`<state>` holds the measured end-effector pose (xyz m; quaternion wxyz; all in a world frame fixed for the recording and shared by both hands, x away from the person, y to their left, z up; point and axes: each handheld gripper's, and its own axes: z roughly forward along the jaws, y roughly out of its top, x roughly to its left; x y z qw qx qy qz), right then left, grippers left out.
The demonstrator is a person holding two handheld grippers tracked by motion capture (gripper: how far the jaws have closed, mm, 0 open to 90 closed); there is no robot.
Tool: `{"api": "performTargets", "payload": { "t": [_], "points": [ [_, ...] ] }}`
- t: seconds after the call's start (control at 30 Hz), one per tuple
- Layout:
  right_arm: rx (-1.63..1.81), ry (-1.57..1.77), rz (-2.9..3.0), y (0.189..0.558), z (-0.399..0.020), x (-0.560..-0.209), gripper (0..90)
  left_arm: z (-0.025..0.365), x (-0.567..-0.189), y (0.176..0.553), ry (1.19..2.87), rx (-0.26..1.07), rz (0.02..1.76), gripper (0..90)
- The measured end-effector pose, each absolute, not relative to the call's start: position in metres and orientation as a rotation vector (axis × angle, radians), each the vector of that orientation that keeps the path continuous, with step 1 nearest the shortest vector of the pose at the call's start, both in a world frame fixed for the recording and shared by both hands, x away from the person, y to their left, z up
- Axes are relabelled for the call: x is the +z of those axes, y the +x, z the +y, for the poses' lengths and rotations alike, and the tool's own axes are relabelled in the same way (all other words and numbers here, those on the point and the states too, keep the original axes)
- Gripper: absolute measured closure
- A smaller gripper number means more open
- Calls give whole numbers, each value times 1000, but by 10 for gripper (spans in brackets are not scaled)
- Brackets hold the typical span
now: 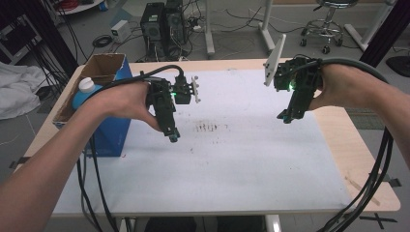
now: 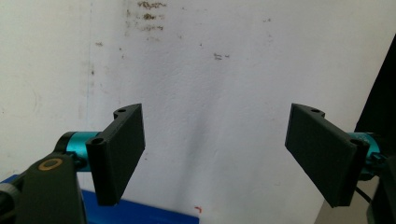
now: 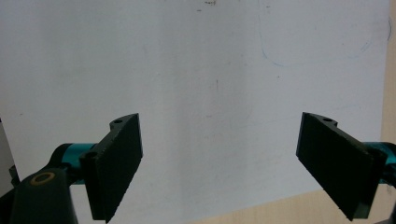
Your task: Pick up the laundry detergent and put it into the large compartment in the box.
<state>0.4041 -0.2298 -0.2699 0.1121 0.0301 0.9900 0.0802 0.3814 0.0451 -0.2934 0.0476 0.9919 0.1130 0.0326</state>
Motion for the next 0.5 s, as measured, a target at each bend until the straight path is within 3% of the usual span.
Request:
{"api": "performTargets", "payload": {
  "t": [0.5],
  "points": [
    [241, 67, 2902, 404, -228, -270, 137, 46, -295, 379, 3026, 95, 346, 202]
  ]
}}
